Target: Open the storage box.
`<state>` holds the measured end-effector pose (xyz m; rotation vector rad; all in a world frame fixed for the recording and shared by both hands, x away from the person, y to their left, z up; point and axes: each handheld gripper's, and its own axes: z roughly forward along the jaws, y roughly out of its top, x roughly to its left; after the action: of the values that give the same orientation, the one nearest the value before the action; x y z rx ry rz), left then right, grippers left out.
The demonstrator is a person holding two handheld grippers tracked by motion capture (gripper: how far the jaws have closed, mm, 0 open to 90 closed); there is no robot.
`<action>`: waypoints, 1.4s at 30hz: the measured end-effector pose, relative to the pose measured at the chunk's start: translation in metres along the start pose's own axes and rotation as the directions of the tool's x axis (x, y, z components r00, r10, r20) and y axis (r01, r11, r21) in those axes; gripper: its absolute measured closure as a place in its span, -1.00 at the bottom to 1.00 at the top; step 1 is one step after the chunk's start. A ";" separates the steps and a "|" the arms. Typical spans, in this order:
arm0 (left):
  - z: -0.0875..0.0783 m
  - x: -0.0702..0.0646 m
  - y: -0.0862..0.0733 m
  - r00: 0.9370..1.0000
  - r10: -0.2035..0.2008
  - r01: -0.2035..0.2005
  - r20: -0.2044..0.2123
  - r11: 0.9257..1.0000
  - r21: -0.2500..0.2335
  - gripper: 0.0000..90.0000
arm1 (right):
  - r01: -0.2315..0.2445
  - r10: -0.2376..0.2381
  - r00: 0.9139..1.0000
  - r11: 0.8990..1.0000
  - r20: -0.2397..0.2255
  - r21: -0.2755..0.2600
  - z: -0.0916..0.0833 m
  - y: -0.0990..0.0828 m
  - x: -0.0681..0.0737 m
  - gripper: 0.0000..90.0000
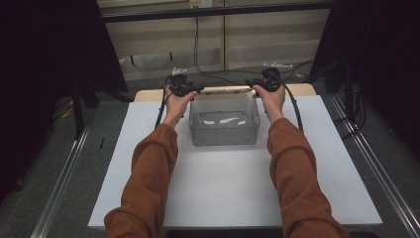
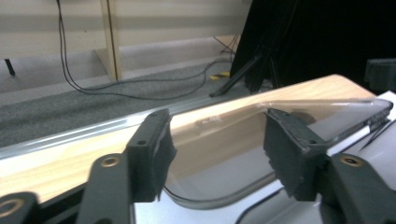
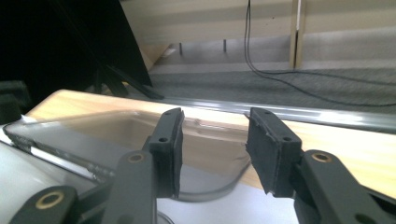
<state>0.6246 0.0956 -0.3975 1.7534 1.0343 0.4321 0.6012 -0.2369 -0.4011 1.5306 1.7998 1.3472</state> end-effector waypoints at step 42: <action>-0.060 -0.013 -0.033 0.995 0.097 -0.099 -0.024 0.992 -0.082 -0.90 | 0.194 -0.194 0.981 0.967 0.016 -0.164 -0.066 -0.035 0.023 -0.90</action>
<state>0.5610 0.1237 -0.3990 1.7332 0.9336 0.5480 0.5230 -0.2393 -0.3952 1.2341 1.7395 1.3624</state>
